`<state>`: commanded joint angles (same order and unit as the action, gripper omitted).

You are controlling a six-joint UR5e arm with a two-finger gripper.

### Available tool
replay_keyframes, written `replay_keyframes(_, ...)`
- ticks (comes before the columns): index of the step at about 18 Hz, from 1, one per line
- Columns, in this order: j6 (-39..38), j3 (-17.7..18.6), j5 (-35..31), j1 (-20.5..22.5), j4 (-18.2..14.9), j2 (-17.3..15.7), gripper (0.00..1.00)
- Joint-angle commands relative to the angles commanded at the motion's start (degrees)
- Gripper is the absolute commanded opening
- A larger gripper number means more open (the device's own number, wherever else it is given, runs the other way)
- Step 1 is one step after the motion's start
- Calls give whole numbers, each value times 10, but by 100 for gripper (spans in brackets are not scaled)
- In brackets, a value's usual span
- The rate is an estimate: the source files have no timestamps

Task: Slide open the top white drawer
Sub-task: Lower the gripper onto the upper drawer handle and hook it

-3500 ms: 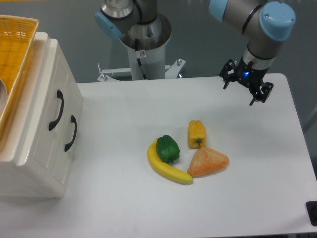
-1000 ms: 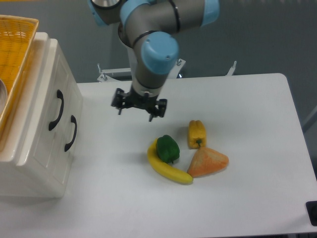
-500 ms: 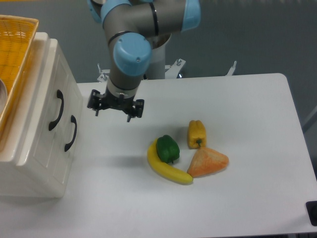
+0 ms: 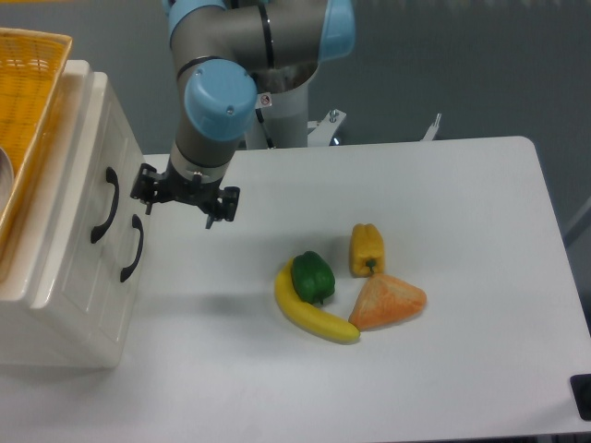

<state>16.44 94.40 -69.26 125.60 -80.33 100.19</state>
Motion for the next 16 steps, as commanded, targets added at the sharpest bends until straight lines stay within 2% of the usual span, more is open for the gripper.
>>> replay_keyframes(16, -60, -10, 11, -30, -1, 3, 100)
